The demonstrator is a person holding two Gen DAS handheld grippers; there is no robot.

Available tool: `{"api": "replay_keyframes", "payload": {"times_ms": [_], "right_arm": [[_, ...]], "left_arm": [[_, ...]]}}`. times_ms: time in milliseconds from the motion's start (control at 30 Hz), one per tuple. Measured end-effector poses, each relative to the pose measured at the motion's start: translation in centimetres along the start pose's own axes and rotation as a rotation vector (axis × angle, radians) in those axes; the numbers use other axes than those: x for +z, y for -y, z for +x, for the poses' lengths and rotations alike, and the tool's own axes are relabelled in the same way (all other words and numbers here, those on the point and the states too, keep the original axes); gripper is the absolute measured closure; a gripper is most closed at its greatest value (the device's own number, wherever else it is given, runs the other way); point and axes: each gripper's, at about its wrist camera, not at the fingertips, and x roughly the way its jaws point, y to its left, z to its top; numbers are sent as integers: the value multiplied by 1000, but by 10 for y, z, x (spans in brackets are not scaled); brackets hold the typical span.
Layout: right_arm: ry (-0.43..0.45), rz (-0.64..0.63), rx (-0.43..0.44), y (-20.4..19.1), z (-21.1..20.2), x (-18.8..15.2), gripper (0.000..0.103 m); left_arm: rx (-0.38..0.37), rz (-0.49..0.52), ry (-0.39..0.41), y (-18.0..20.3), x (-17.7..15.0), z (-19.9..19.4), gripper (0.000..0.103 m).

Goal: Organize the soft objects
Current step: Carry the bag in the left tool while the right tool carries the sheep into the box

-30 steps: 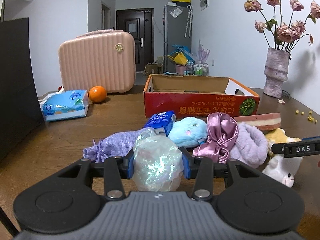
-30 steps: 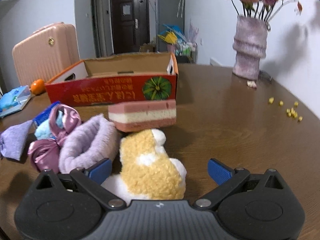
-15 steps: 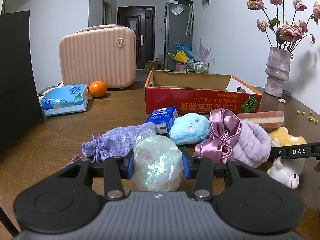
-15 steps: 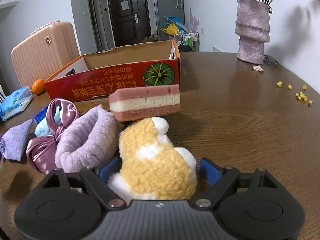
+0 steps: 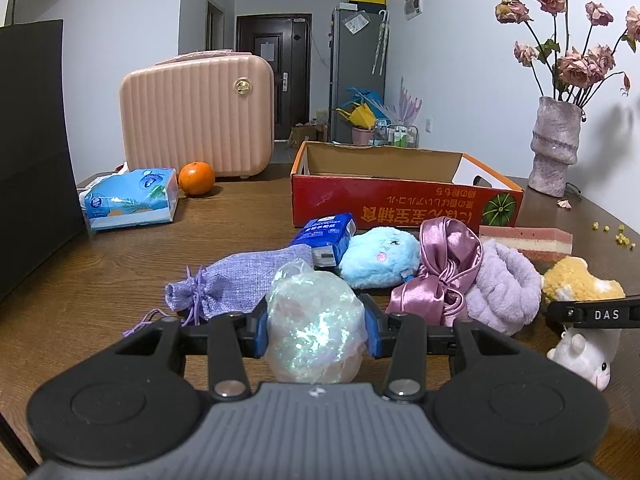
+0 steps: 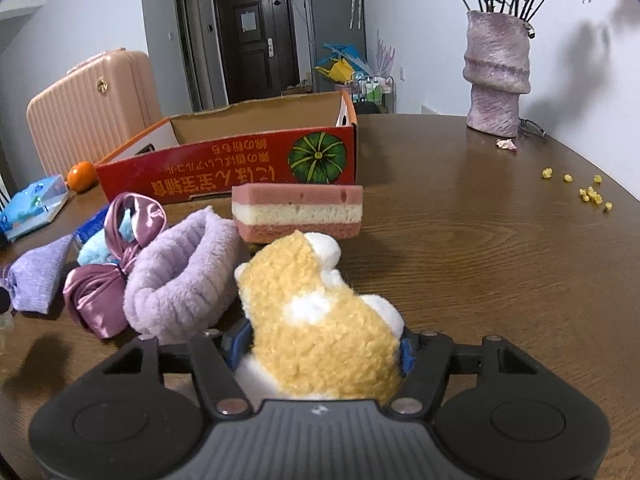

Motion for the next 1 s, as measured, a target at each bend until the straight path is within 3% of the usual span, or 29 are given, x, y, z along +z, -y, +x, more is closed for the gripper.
{"api": "replay_keyframes", "payload": {"times_ms": [567, 1000], "right_arm": [[160, 3, 53, -6, -57, 6, 41], [200, -2, 61, -7, -60, 29, 40]], "left_arm": [[-13, -23, 41, -3, 9, -16, 59], [-16, -1, 90, 5, 33, -25, 59]]}}
